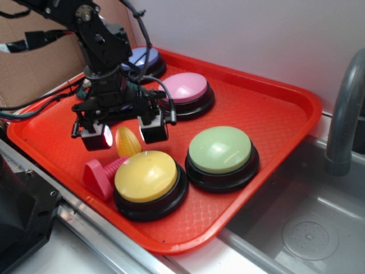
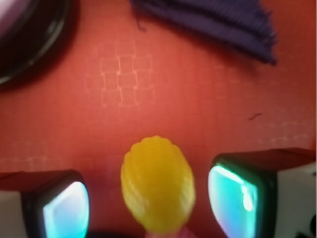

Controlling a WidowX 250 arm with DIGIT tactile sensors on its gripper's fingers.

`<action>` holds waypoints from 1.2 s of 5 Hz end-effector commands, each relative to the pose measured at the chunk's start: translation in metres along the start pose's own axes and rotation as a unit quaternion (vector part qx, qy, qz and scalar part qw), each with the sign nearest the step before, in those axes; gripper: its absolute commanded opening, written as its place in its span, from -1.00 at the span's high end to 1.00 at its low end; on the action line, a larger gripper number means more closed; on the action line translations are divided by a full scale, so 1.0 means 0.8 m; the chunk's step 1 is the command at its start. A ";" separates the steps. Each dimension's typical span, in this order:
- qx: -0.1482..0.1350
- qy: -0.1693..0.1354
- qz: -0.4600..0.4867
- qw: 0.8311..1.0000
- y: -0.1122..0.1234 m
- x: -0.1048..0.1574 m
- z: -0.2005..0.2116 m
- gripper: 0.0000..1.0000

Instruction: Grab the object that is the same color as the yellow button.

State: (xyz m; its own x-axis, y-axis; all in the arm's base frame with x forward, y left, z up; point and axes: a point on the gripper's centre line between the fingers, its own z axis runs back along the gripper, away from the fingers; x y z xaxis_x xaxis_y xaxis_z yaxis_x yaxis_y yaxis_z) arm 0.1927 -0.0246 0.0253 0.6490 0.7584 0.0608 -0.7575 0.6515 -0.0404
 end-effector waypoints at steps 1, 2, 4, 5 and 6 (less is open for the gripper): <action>-0.018 -0.016 0.005 1.000 0.001 0.005 -0.001 1.00; -0.021 -0.025 0.017 0.999 0.002 0.010 0.009 1.00; 0.016 -0.010 -0.166 0.986 -0.016 0.031 0.095 1.00; 0.032 -0.017 -0.217 0.976 -0.017 0.042 0.140 1.00; 0.015 -0.023 -0.243 0.970 -0.009 0.061 0.185 1.00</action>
State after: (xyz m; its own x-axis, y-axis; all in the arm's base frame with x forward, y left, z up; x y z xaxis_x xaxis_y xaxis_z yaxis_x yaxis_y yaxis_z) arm 0.2128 0.0009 0.1625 0.9308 0.3607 0.0585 -0.3637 0.9299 0.0544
